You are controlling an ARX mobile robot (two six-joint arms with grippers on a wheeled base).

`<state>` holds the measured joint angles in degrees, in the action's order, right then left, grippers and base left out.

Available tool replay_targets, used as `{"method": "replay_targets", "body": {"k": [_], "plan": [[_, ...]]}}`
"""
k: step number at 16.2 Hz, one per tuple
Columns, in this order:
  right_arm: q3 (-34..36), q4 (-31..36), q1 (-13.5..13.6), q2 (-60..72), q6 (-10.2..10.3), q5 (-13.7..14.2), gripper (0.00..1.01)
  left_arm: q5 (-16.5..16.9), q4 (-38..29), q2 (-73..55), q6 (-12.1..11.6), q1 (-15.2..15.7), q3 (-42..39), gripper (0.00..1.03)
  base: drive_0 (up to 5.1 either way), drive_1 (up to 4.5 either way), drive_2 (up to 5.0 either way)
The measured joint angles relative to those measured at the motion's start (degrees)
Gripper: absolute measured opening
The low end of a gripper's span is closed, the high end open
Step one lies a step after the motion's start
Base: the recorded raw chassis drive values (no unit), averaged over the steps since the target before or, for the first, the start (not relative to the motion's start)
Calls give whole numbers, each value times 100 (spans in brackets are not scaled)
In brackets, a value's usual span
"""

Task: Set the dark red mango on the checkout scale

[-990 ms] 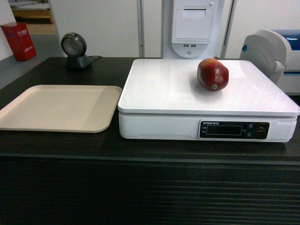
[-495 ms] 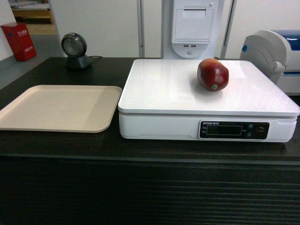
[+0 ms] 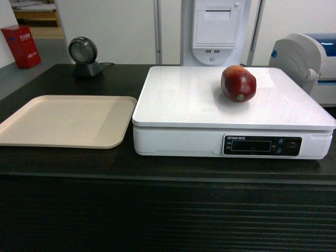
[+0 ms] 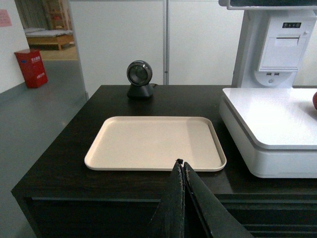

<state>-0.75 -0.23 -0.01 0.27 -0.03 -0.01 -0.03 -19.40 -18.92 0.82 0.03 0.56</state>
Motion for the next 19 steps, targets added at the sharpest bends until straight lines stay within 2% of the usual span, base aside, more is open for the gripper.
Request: {"method": "replay_targets", "body": {"k": [8,9,10,11,15,16,19], "plan": [[0,2,0,0,0,0,98,0,909,863,0,0,0,2,0,0,0],[0,2,0,0,0,0,98,-2,1117,1010,0,0,4,2,0,0,0],[0,2,0,0,-2,2,98,13,1989,1626,2,0,4,2,0,0,0],[0,0,0,0,0,2,98,11,1845,1834,0,0,20,2,0,0,0],[0,2,0,0,0,2,98,-2,1969,1838,0,-4,4,2,0,0,0],[0,4,0,0,0,0,98,0,1961,1838,0,-4,4,10,0,0,0],[0,2,0,0,0,0,98,0,1961,1838,0,-4,4,45,0,0,0]]}}
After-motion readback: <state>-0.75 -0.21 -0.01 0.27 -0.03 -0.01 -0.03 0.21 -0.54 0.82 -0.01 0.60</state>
